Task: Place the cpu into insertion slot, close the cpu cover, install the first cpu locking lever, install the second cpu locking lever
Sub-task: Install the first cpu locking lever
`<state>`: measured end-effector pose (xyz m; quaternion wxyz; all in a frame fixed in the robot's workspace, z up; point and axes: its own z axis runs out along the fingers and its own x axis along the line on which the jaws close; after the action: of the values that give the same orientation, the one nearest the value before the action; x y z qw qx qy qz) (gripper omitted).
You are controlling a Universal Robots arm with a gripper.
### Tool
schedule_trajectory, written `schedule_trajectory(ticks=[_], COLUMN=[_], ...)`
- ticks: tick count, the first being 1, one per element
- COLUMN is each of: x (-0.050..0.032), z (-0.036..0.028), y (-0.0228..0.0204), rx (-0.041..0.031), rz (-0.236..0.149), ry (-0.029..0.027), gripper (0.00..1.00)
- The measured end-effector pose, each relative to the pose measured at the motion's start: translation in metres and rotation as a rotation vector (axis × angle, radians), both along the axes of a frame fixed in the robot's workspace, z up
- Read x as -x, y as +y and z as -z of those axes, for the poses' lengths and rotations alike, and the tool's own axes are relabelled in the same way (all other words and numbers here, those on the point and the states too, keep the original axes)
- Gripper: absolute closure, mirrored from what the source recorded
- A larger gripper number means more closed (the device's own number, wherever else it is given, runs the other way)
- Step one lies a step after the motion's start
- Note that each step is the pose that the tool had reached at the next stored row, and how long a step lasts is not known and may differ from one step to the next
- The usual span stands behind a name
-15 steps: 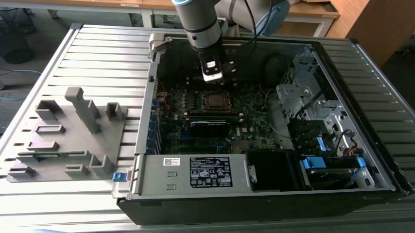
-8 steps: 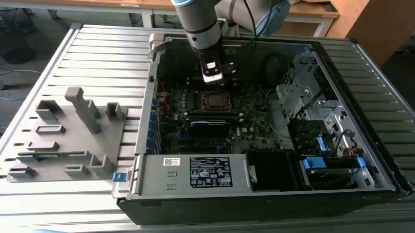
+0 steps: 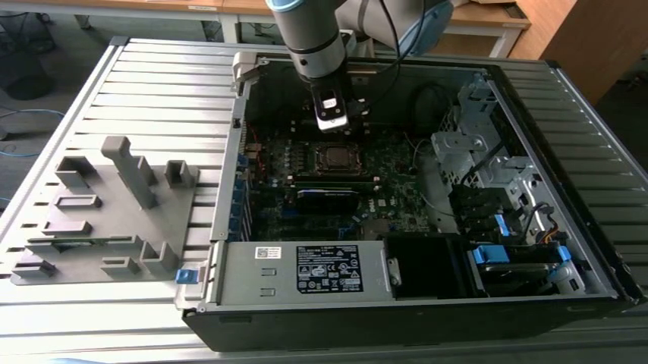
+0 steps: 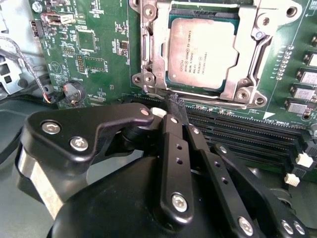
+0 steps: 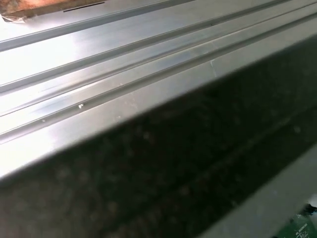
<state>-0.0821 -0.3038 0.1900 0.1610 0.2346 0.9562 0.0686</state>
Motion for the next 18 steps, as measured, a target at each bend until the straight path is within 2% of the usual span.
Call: schedule_trajectory(ticks=[11,14,18], x=[-0.0002,0.0000,0.0000], z=[0.0019,0.0016,0.0015], y=[-0.0033,-0.0036,-0.0036], rx=[-0.0007,-0.0008,-0.0060], rz=[0.000,0.000,0.000], ry=[-0.0081,-0.0075,-0.0077], gripper=[0.89,0.89,0.89])
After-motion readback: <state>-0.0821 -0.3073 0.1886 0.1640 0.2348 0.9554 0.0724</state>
